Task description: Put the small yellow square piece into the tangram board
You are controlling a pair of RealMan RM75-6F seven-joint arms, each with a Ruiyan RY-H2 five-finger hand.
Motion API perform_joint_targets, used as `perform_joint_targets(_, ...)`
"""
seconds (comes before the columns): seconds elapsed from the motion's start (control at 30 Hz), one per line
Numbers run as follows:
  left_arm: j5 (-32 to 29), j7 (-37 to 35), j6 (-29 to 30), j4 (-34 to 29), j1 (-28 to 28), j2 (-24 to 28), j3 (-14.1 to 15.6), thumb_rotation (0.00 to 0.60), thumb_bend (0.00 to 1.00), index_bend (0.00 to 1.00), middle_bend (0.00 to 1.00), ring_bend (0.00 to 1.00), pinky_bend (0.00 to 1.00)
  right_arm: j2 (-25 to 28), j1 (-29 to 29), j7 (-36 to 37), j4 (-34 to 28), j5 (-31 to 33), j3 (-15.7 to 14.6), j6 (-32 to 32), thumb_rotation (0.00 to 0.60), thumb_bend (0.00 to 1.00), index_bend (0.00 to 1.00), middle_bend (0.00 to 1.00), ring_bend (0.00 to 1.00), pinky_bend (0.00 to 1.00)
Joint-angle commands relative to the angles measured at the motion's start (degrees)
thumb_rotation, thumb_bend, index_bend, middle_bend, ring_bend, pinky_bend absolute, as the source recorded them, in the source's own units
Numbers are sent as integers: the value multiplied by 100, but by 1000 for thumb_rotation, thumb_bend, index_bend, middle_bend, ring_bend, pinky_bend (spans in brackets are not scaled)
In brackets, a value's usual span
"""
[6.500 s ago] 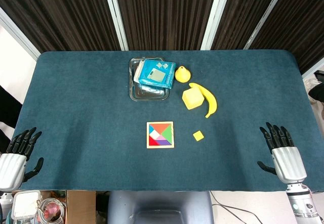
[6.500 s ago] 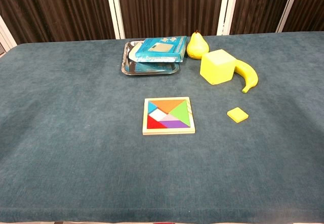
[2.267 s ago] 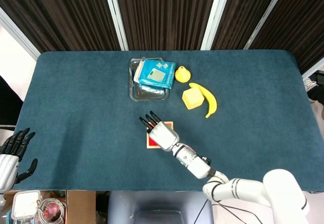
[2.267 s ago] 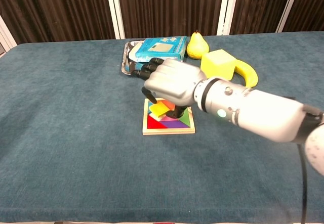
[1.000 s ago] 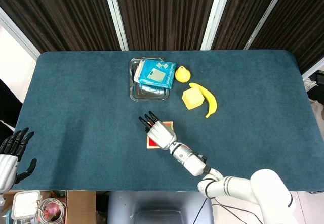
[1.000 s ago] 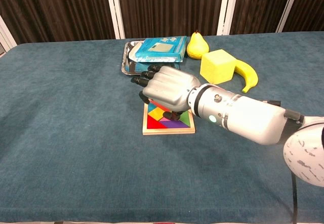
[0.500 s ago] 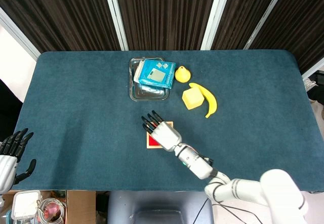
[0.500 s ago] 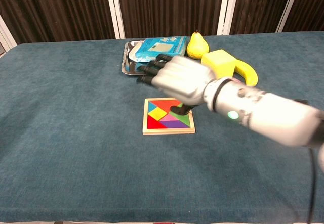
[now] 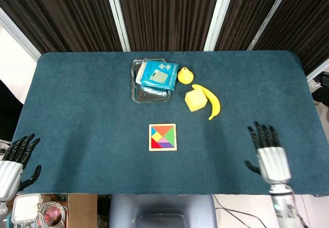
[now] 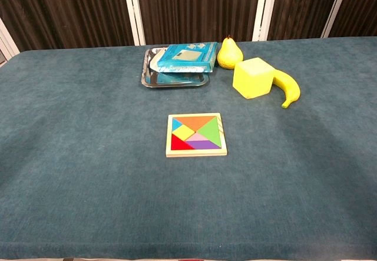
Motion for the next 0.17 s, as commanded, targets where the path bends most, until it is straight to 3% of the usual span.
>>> perform_joint_targets(0.03, 44, 108, 76, 28, 35, -65, 12, 600, 435, 0, 0, 0, 121, 348, -533, 666, 537, -284, -184, 287, 600, 169, 0, 0, 0, 0)
perform_joint_targets(0.17, 67, 219, 111, 15, 61, -87, 21, 600, 434, 0, 0, 0, 121, 409, -558, 738, 538, -262, -67, 65, 600, 170, 0, 0, 0, 0)
